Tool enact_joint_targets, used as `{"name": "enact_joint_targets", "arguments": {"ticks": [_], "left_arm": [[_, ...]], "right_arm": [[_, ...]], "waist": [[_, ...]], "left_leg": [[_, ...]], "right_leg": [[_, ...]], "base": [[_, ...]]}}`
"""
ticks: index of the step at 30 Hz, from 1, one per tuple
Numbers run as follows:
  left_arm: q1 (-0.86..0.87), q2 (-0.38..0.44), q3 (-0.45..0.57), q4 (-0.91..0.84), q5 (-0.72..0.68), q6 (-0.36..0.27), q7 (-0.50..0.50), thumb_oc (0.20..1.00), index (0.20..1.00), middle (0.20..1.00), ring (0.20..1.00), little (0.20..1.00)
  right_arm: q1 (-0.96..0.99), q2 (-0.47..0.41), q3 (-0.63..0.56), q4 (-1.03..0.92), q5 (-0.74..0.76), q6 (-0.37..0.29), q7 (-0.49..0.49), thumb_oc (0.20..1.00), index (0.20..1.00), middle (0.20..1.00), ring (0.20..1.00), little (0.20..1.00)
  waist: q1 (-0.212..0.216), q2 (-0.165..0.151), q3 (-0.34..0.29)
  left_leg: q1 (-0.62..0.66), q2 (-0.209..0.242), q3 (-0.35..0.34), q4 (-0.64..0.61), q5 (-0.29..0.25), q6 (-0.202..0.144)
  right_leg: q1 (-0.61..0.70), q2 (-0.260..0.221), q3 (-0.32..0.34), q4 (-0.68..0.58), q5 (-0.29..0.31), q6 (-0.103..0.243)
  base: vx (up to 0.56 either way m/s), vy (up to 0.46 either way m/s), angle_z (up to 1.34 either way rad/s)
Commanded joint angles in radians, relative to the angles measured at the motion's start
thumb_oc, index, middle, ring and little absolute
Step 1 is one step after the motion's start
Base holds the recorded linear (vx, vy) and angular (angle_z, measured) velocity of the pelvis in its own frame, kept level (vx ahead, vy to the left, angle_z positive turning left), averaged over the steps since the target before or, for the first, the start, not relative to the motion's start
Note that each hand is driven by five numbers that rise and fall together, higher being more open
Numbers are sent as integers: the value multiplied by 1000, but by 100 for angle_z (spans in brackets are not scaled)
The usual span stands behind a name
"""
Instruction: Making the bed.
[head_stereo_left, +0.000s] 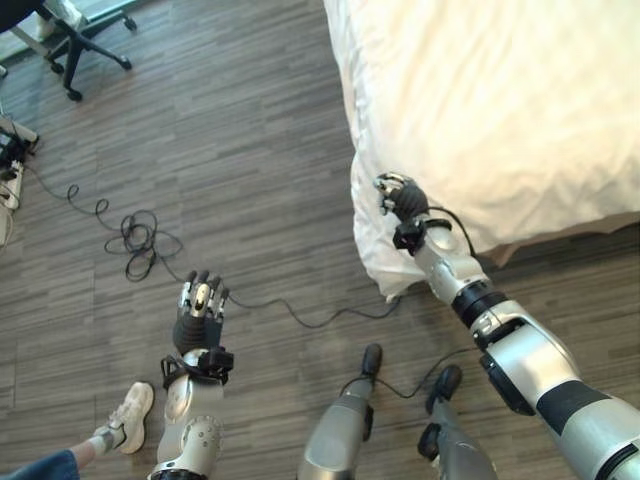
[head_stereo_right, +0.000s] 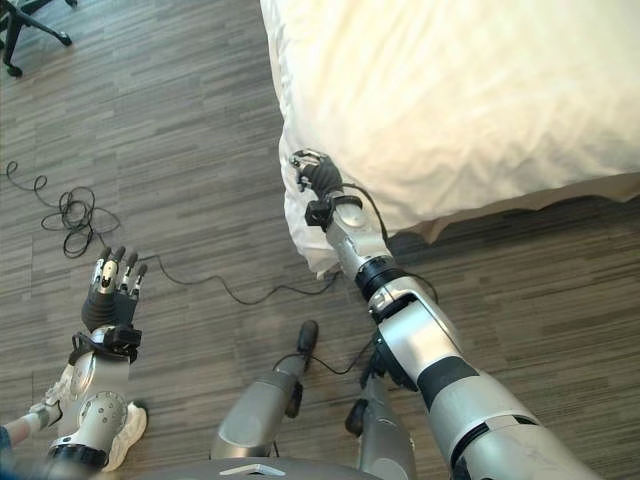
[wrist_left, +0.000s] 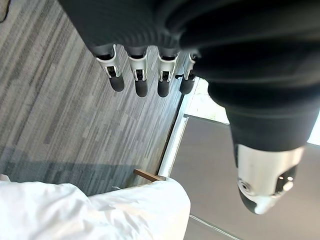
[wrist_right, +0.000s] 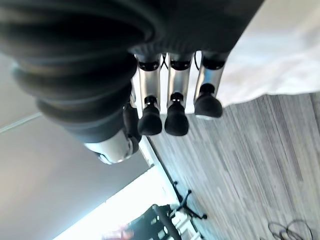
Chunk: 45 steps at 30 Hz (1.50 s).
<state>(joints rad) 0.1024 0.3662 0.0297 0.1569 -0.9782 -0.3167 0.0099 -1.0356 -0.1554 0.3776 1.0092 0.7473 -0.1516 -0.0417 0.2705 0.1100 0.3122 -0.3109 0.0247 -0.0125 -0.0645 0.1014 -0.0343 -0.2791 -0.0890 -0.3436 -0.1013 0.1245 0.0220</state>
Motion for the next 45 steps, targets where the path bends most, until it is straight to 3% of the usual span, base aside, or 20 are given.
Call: {"name": "enact_joint_targets", "arguments": {"ticks": [1,5,8,13,14,18,22,25,26,27,30,32,35,38,39,40,43,44,45], "left_arm": [[-38,94,-57,-65,5,-52,-29,1000,1000,1000,1000,1000],[-52,79,-97,-65,11,-47,-31,1000,1000,1000,1000,1000],[-57,51,-143,-66,23,-37,-38,1000,1000,1000,1000,1000],[-54,11,-177,-61,50,-28,-34,1000,1000,1000,1000,1000],[-43,-19,-184,-58,52,-22,-39,1000,1000,1000,1000,1000],[-20,-48,-180,-51,53,-18,-52,1000,1000,1000,1000,1000],[-12,-68,-156,-54,56,-36,-60,1000,1000,1000,1000,1000],[-12,-68,-156,-54,56,-37,-60,1000,1000,1000,1000,1000],[-6,-71,-140,-65,61,-49,-57,1000,1000,1000,1000,1000],[-13,-67,-138,-41,61,-54,-54,1000,1000,1000,1000,1000],[-20,-69,-135,-23,59,-56,-53,1000,1000,1000,1000,1000],[-35,-69,-116,20,66,-58,-56,1000,1000,1000,1000,1000],[-50,-66,-98,53,69,-66,-55,1000,1000,1000,1000,1000],[-65,-51,-77,129,127,-74,-29,1000,1000,1000,1000,1000],[-56,-42,-71,155,172,-67,-25,1000,1000,1000,1000,1000],[-54,-40,-72,154,172,-67,-25,1000,1000,1000,1000,1000],[-51,-55,-59,240,173,-48,-38,1000,1000,1000,1000,1000],[-42,-57,-58,256,199,-30,-35,1000,1000,1000,1000,1000],[-41,-56,-58,255,200,-30,-35,1000,1000,1000,1000,1000]], "right_arm": [[-171,-40,4,65,-3,-45,-17,200,200,200,200,200],[-217,-139,-27,190,13,-34,-35,200,200,200,200,200],[-193,-227,-89,257,77,-29,-48,200,200,200,200,200],[-72,-239,-198,293,196,-27,-45,200,200,200,200,200],[33,-201,-250,313,242,-28,-36,200,200,200,200,200],[184,-165,-255,349,167,-5,-22,200,200,200,200,200],[313,-222,-324,363,154,-10,-12,200,200,200,200,200],[313,-222,-324,363,154,-10,-12,200,200,200,200,200],[366,-291,-401,360,215,-39,-9,200,200,200,200,200],[392,-361,-438,372,235,-59,-13,200,200,200,200,200],[419,-394,-453,370,226,-70,-23,200,200,200,200,200],[530,-416,-510,332,227,-98,-34,200,200,200,200,200],[626,-399,-561,288,220,-125,-53,200,200,200,200,200],[777,-360,-638,186,200,-171,-82,200,200,200,200,200],[868,-320,-657,88,172,-191,-86,1000,1000,1000,1000,1000],[872,-317,-658,83,170,-190,-89,1000,1000,1000,1000,1000],[961,-226,-627,-80,148,-195,-64,1000,1000,1000,1000,1000],[1012,-165,-580,-217,128,-183,-35,1000,1000,1000,1000,1000],[1013,-164,-580,-219,126,-182,-37,1000,1000,1000,1000,1000]], "waist": [[29,11,11],[56,34,26],[52,78,51],[31,117,83],[13,130,106],[-14,137,127],[-51,148,153],[-50,148,153],[-82,149,174],[-102,144,183],[-119,134,185],[-167,99,176],[-200,72,158],[-262,16,98],[-289,-13,54],[-289,-14,55],[-322,-58,-21],[-340,-78,-78],[-340,-80,-79]], "left_leg": [[-73,46,28,-23,67,-78],[-143,57,51,-23,82,-86],[-191,53,59,-23,90,-86],[-217,50,75,-23,86,-82],[-222,52,86,-23,85,-79],[-230,55,96,-23,85,-76],[-246,56,108,-23,85,-75],[-246,56,108,-23,85,-75],[-255,58,118,-23,84,-78],[-254,60,130,-23,81,-81],[-244,62,138,-23,80,-82],[-204,65,141,-23,72,-84],[-160,65,141,-23,62,-84],[-71,70,140,-23,36,-81],[-6,74,138,-23,22,-77],[-3,74,138,-23,22,-77],[90,82,143,-23,4,-69],[165,91,155,-23,-14,-63],[163,90,155,-23,-11,-63]], "right_leg": [[-17,-89,21,23,24,113],[-94,-82,36,14,37,123],[-159,-91,47,20,40,127],[-211,-99,63,39,41,127],[-229,-99,75,49,37,126],[-251,-101,86,66,29,123],[-284,-105,98,82,19,122],[-284,-105,98,82,19,122],[-297,-104,106,79,20,126],[-296,-100,114,71,24,131],[-288,-94,119,64,28,133],[-249,-84,124,59,25,133],[-205,-79,122,55,19,132],[-115,-69,119,62,0,131],[-49,-70,117,66,-16,130],[-45,-70,117,65,-17,131],[43,-67,128,72,-40,130],[105,-63,143,80,-58,128],[103,-64,143,78,-55,128]], "base": [[-77,-15,0],[-84,-10,-13],[-48,27,-9],[-22,54,-2],[-7,27,-9],[1,7,-7],[8,9,-2],[3,0,-15],[10,18,-19],[14,19,-14],[10,1,-3],[49,-11,-9],[70,-7,0],[185,-33,-3],[210,-42,-6],[223,-46,-4],[204,-13,-20],[183,23,-18],[194,36,-10]]}}
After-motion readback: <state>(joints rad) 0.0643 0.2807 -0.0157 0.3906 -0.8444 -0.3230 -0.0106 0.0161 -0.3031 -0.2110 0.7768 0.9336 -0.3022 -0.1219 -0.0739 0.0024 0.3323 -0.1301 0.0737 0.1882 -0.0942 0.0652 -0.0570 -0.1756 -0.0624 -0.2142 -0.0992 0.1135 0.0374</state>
